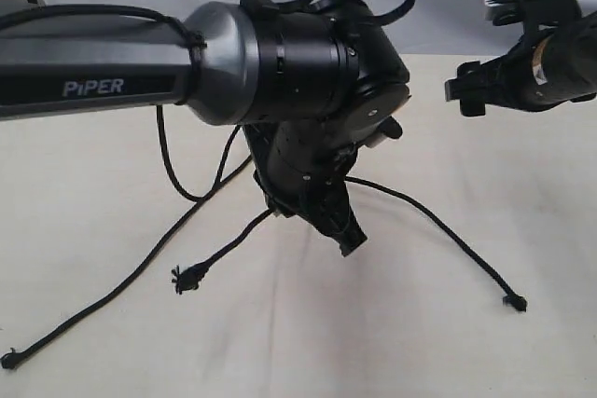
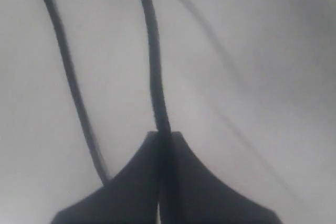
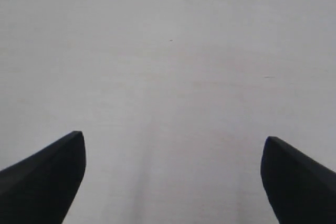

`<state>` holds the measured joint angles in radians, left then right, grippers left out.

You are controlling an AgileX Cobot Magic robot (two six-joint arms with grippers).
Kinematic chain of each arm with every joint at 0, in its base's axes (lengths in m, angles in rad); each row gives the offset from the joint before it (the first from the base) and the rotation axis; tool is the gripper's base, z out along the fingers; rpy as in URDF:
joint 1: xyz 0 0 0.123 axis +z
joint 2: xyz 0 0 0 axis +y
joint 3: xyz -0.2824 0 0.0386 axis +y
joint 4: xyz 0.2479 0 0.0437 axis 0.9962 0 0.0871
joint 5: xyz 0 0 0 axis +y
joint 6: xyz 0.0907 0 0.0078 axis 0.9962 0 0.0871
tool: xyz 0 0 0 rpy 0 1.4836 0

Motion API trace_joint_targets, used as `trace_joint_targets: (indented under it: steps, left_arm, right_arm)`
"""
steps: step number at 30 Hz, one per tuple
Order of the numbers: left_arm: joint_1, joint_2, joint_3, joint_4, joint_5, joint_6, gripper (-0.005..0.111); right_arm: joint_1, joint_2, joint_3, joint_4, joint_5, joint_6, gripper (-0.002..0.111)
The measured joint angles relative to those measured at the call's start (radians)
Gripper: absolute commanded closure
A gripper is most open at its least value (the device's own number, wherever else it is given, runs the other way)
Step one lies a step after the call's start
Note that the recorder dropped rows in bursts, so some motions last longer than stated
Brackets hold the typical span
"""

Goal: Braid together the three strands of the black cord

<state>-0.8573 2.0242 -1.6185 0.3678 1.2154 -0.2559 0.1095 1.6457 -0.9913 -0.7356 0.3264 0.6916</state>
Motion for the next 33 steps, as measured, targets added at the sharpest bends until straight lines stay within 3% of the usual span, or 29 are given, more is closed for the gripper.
trace_joint_targets:
  steps: [2,6,10,17,26,33]
  left_arm:
    - [0.0,-0.04,0.0,0.048,0.0,-0.025,0.105]
    - [0.0,-0.102,0.0,0.119,0.0,-0.074,0.105]
    - [0.0,-0.145,0.0,0.153,0.0,-0.088,0.105]
    - [0.0,-0.188,0.0,0.194,0.0,-0.109,0.105]
    - [0.01,-0.188,0.0,0.209,0.0,-0.109,0.105]
    - [0.134,-0.192,0.062,0.221,0.0,-0.114,0.105]
  right_arm:
    - [0.061,0.004,0.0,0.128,-0.006,-0.212,0.024]
    - [0.116,0.041,0.0,0.18,-0.007,-0.344,0.032]
    - [0.17,0.1,0.0,0.19,0.011,-0.411,0.066]
    - [0.203,0.119,0.0,0.192,0.022,-0.437,0.106]
    - [0.203,0.052,0.004,0.212,0.047,-0.46,0.109]
    - [0.203,0.049,0.038,0.223,0.018,-0.507,0.109]
